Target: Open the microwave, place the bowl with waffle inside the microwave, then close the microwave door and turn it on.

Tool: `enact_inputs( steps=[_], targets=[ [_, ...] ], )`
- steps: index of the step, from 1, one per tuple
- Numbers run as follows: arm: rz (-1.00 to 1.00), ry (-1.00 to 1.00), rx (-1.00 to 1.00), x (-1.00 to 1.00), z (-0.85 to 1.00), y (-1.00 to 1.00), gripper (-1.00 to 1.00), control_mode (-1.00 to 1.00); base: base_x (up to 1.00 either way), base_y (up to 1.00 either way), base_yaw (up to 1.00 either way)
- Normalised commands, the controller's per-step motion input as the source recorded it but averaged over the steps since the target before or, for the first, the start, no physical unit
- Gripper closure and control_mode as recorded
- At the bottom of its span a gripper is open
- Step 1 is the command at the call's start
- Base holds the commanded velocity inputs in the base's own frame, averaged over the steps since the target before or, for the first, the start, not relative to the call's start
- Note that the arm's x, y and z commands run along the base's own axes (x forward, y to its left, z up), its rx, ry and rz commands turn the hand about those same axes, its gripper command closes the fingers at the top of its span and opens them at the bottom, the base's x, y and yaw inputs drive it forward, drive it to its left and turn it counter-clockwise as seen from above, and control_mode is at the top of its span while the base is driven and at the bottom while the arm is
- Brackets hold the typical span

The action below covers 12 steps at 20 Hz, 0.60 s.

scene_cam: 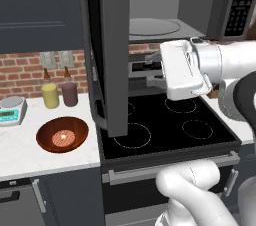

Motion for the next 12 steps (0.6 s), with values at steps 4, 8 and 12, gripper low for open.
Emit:
enact_inputs(
  steps=[4, 8, 12],
  targets=[
    [-0.17, 0.35, 0.0, 0.0, 0.0, -0.81, -1.0, -1.0, 0.0, 0.0, 0.0],
    [-0.13, 0.6, 0.06, 0.03, 0.0, -1.0, -1.0, -1.0, 0.0, 0.0, 0.0],
    [-0.2, 0.63, 0.06, 0.68, -0.58, -0.76, -1.0, -1.0, 0.0, 0.0, 0.0]
  ],
)
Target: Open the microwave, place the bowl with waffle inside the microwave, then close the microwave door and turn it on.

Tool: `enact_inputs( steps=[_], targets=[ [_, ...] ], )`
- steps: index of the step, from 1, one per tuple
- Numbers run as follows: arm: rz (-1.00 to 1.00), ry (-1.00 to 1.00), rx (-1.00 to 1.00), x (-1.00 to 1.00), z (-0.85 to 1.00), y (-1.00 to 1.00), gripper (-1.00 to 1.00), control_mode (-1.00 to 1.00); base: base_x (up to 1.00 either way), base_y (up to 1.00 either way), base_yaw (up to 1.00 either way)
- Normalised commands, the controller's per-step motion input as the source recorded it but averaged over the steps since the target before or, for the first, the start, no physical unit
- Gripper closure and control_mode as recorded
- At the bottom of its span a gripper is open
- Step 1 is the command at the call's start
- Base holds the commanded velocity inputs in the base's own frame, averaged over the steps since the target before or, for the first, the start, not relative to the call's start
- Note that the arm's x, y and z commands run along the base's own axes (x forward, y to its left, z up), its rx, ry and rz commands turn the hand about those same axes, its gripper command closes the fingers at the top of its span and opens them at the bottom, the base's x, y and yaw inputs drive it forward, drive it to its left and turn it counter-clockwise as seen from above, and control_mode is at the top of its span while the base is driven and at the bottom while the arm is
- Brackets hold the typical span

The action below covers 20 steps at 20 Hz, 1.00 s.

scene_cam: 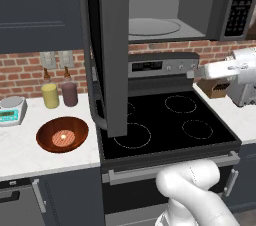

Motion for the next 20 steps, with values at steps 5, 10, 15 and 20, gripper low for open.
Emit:
enact_inputs(
  steps=[5, 10, 15, 20],
  targets=[
    [-0.25, 0.27, -0.02, 0.99, -1.0, -0.14, -1.0, -1.0, 0.0, 0.0, 0.0],
    [-0.17, 0.11, -0.05, 0.86, -1.0, 0.05, -1.0, -1.0, 0.0, 0.0, 0.0],
    [0.0, 0.19, -0.02, 0.53, -0.93, 0.44, -1.0, -1.0, 0.0, 0.0, 0.0],
    [0.0, 0.26, -0.01, 0.21, -0.54, 0.58, -1.0, -1.0, 0.0, 0.0, 0.0]
  ],
)
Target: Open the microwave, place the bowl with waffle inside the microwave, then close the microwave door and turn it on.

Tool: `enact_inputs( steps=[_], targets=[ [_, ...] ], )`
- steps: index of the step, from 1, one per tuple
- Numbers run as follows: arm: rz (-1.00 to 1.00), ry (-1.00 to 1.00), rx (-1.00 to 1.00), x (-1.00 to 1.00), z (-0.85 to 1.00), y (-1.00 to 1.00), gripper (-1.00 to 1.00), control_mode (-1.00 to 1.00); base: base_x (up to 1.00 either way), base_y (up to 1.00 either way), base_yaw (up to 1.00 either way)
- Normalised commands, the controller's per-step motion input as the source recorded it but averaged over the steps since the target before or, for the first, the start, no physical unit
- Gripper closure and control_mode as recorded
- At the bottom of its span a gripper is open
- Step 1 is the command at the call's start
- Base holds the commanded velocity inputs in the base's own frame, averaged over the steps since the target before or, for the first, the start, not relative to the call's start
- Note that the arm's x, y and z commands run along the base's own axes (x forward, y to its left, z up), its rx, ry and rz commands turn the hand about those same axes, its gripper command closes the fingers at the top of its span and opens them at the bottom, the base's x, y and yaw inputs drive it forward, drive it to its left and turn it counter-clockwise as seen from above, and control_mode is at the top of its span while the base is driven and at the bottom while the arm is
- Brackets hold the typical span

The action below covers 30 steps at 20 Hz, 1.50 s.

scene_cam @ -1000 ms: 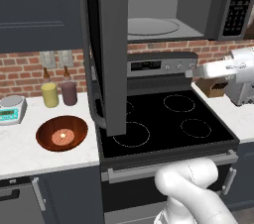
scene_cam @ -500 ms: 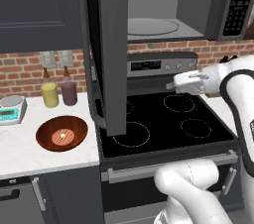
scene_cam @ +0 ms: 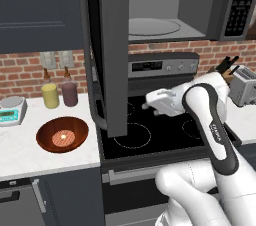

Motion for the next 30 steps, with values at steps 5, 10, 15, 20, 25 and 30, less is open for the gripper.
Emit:
enact_inputs(
  steps=[5, 10, 15, 20, 25, 30],
  targets=[
    [0.01, 0.14, -0.05, 0.03, -0.13, 0.21, -1.0, -1.0, 0.0, 0.0, 0.0],
    [0.0, 0.05, -0.07, 0.13, -0.12, 0.17, -1.0, -1.0, 0.0, 0.0, 0.0],
    [0.0, 0.06, -0.05, 0.41, -0.34, 0.34, -1.0, -1.0, 0.0, 0.0, 0.0],
    [0.0, 0.05, -0.03, 0.46, -0.3, 0.38, -1.0, -1.0, 0.0, 0.0, 0.0],
    [0.0, 0.11, 0.0, 0.48, -0.27, 0.37, -1.0, -1.0, 0.0, 0.0, 0.0],
    [0.0, 0.16, 0.0, 0.48, -0.43, 0.38, -1.0, -1.0, 0.0, 0.0, 0.0]
  ],
)
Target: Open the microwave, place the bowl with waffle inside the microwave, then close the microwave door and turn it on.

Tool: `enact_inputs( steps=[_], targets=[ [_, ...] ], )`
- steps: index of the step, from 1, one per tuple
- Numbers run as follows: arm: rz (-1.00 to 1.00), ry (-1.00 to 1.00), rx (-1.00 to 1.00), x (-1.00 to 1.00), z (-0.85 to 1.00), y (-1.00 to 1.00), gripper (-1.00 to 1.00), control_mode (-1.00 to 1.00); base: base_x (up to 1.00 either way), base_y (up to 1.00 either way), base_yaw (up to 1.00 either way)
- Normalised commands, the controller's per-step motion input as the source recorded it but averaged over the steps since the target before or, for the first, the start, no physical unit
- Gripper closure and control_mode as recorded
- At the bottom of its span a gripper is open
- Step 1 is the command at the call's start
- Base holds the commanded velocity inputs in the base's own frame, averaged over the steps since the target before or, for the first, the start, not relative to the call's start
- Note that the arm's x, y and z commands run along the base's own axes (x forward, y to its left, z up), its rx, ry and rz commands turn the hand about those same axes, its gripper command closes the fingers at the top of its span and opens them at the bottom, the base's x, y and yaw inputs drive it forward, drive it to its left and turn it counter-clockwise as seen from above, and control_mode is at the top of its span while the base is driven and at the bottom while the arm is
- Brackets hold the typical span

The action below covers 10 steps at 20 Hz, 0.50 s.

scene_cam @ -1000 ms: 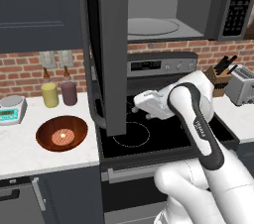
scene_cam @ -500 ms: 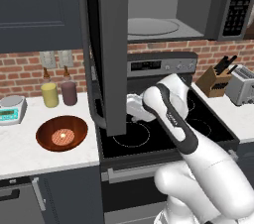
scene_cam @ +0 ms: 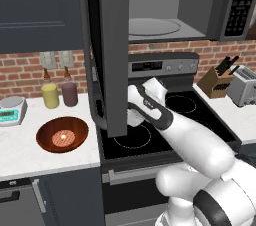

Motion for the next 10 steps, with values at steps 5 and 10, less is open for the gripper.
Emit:
enact_inputs(
  steps=[5, 10],
  targets=[
    [0.0, 0.12, 0.0, 0.53, -0.55, 0.33, -1.0, -1.0, 0.0, 0.0, 0.0],
    [0.0, 0.04, 0.0, 0.49, -0.46, 0.32, -1.0, -1.0, 0.0, 0.0, 0.0]
  ],
)
